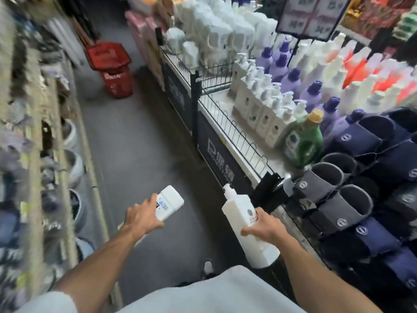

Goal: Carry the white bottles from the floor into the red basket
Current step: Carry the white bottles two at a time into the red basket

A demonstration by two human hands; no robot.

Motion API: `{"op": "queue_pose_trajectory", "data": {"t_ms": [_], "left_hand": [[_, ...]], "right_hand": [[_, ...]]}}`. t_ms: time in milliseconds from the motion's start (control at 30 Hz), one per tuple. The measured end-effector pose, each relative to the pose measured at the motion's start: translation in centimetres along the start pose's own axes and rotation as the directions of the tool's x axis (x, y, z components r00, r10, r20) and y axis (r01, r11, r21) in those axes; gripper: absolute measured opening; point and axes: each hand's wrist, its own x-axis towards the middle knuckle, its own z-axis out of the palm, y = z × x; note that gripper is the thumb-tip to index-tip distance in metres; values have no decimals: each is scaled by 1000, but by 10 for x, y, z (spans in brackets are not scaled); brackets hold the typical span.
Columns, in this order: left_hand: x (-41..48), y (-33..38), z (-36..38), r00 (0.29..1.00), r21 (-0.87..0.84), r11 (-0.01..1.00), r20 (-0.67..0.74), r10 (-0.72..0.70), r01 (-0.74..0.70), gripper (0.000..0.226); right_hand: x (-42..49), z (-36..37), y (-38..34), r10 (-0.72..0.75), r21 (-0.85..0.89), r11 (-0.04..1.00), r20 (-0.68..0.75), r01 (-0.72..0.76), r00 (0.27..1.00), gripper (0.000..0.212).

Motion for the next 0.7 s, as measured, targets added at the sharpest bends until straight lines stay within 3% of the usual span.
{"op": "queue_pose_trajectory", "data": {"t_ms": [167, 300, 700], "left_hand": [[19, -29, -10, 986, -114, 979, -7, -169, 167, 79], [33, -58, -7, 962, -134, 953, 46, -268, 272, 96], [91, -169, -10, 924, -192, 908, 167, -344, 372, 96]], "right_hand": [[65, -21, -58, -105, -98, 989, 76, 112, 992, 74], [109, -29, -104, -172, -178, 964, 142, 196, 975, 78], [195, -26, -256, -163, -198, 960, 181, 198, 970, 81]]}}
